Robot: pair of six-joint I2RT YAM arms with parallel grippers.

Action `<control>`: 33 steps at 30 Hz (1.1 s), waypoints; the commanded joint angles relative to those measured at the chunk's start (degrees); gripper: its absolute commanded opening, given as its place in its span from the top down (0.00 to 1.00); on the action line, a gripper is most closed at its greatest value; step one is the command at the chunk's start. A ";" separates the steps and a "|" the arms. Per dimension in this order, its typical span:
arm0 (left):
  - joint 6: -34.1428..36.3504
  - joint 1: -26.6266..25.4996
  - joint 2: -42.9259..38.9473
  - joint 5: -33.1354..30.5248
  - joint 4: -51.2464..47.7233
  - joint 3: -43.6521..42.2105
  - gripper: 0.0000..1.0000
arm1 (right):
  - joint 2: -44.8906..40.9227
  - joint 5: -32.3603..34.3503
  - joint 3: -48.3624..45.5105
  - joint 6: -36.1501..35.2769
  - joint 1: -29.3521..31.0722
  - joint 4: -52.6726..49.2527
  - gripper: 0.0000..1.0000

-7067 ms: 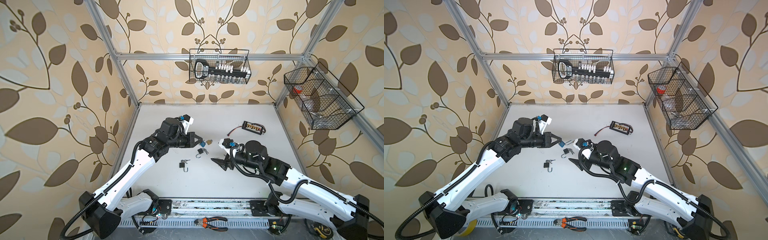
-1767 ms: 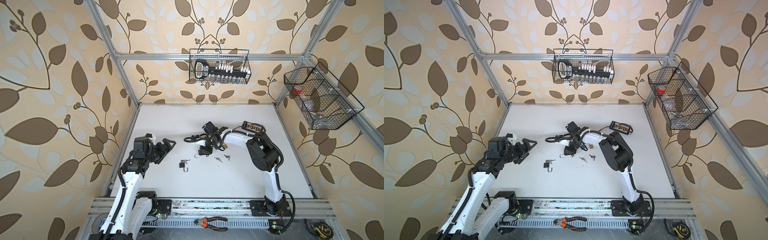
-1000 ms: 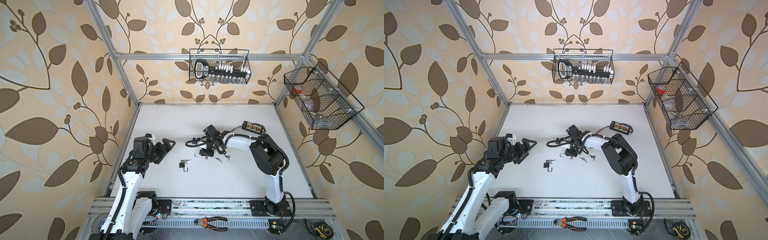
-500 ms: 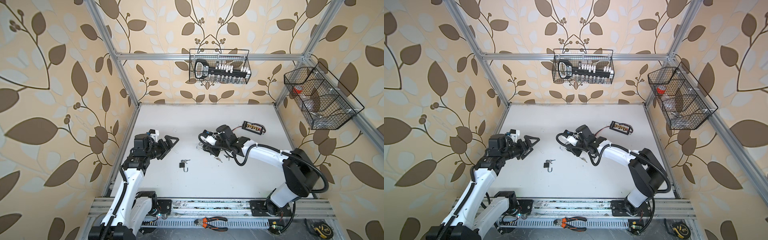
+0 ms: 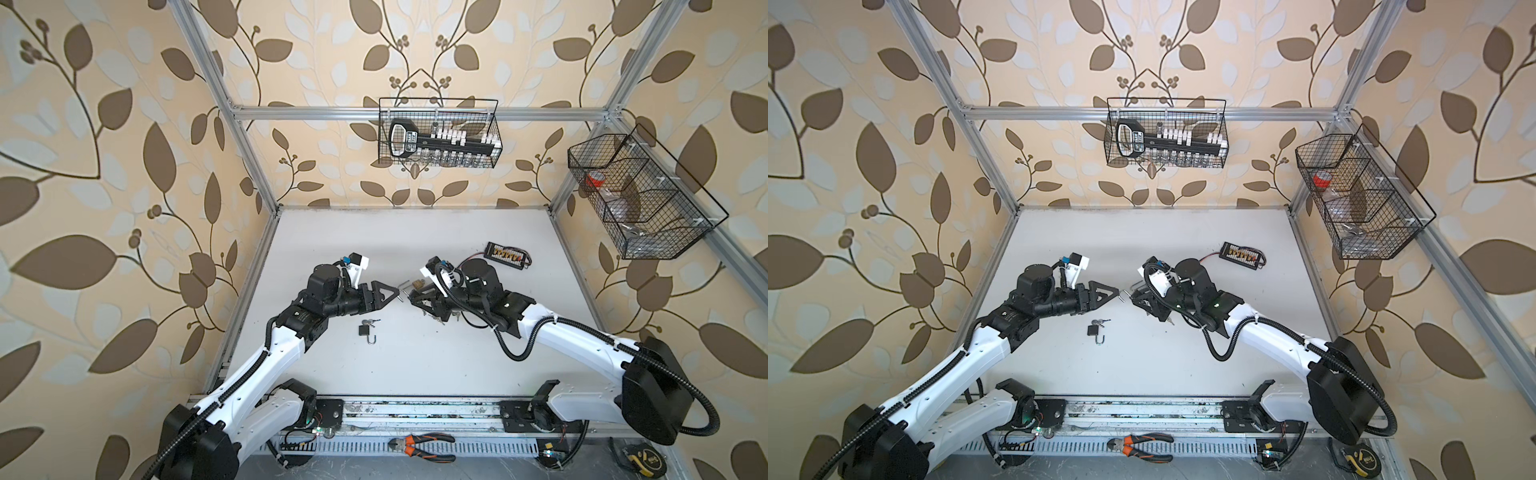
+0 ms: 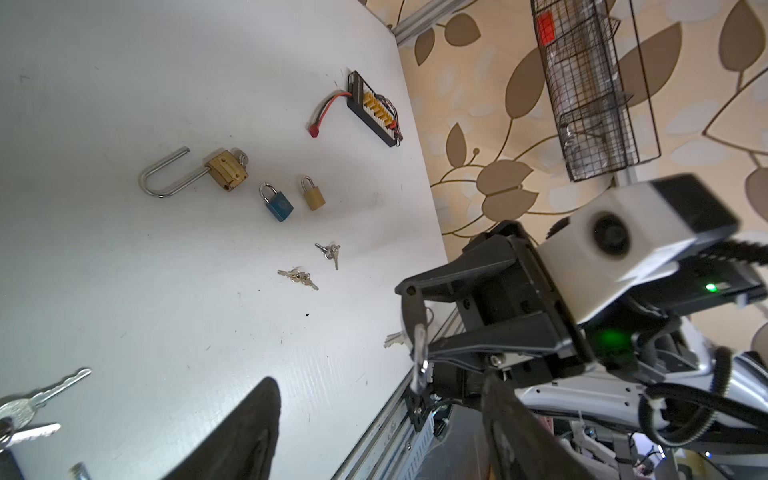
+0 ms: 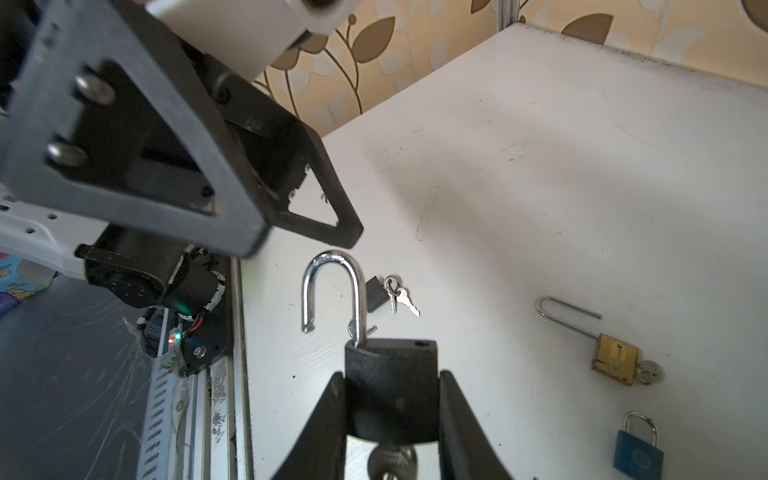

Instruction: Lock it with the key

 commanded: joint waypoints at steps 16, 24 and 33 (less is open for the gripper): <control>1.16 -4.92 3.58 -3.18 5.93 4.74 0.76 | -0.99 -2.92 0.43 1.08 0.33 0.45 1.00; 1.59 -5.05 3.25 -3.98 4.17 6.08 1.00 | -3.86 -2.46 -0.32 0.90 0.31 1.88 0.92; -2.17 -5.05 -0.95 -6.08 2.85 9.94 1.00 | -15.25 4.12 -8.73 -4.66 0.33 14.83 0.00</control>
